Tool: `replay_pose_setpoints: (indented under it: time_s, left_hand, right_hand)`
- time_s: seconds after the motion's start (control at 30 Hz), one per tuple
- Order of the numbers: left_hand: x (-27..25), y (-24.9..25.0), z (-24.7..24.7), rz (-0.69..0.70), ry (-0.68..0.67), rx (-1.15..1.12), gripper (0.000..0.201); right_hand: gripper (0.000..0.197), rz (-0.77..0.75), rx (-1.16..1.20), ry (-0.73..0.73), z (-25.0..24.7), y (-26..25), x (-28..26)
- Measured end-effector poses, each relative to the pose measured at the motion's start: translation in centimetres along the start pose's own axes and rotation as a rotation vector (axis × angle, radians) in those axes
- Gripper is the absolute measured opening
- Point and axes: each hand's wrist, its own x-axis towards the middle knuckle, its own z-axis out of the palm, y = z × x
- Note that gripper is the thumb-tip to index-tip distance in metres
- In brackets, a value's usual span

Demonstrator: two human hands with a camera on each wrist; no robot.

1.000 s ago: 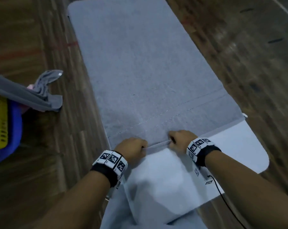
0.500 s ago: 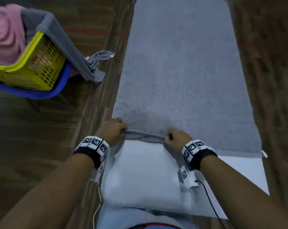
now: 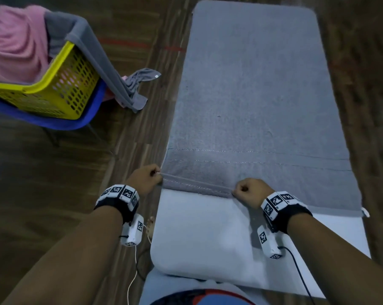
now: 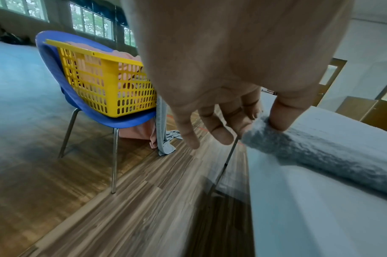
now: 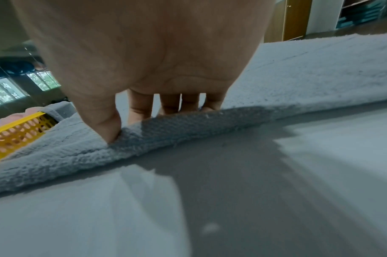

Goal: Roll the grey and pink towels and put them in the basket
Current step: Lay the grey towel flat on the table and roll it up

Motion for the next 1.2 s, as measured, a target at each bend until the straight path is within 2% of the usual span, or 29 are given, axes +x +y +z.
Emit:
replay_pose_setpoints:
  time_s: [0.17,0.23,0.3,0.37,0.43,0.5,0.53,0.63,0.77,0.83,0.97,1.07,1.2]
  left_hand:
    - [0.8,-1.8,1.0,-0.072,-0.016,0.079,0.020]
    - [0.5,-1.6,1.4,-0.039,0.121,0.204,0.018]
    - [-0.2,-0.5,2.0,0.084,0.282,0.306,0.022]
    - [-1.0,1.7,3.2,0.251,0.317,0.294,0.029]
    - [-2.0,4.1,5.1,0.412,0.239,0.370,0.028]
    - [-3.2,6.3,7.2,0.469,0.131,0.553,0.027]
    - [-3.8,7.1,8.1,0.447,0.109,0.644,0.030]
    - [-5.2,8.6,10.1,0.261,0.115,0.801,0.040]
    - [-6.0,10.6,11.7,0.123,0.124,0.884,0.049]
    - [-5.8,11.7,11.8,0.097,0.122,0.880,0.042]
    - [-4.5,13.8,11.4,0.009,0.099,0.825,0.034]
    - [-3.9,15.0,12.0,-0.075,0.051,0.824,0.041]
    - [-4.0,15.8,14.1,-0.173,0.009,0.937,0.058]
  right_hand:
    - [0.034,0.004,-0.058,0.068,-0.2,-0.2,0.3]
    - [0.034,0.029,-0.091,0.066,0.0,-0.2,0.5]
    - [0.033,0.058,-0.129,0.062,0.1,-0.2,0.7]
    - [0.033,0.086,-0.147,0.056,0.2,-0.1,0.9]
    - [0.033,0.077,-0.147,0.062,0.2,0.0,1.0]
    - [0.031,0.025,-0.125,0.078,0.2,0.3,0.8]
    - [0.030,-0.009,-0.120,0.077,0.1,0.5,0.6]
    - [0.024,-0.109,-0.228,0.038,-0.5,1.8,-0.5]
    - [0.012,-0.123,-0.398,0.040,-2.1,5.4,-2.1]
    - [0.004,-0.094,-0.416,0.050,-3.2,7.6,-3.1]
    - [0.024,-0.018,-0.451,0.061,-5.3,12.1,-4.9]
    - [0.024,0.046,-0.504,0.065,-6.9,15.0,-6.3]
    - [0.022,0.148,-0.551,0.070,-9.2,18.4,-8.1]
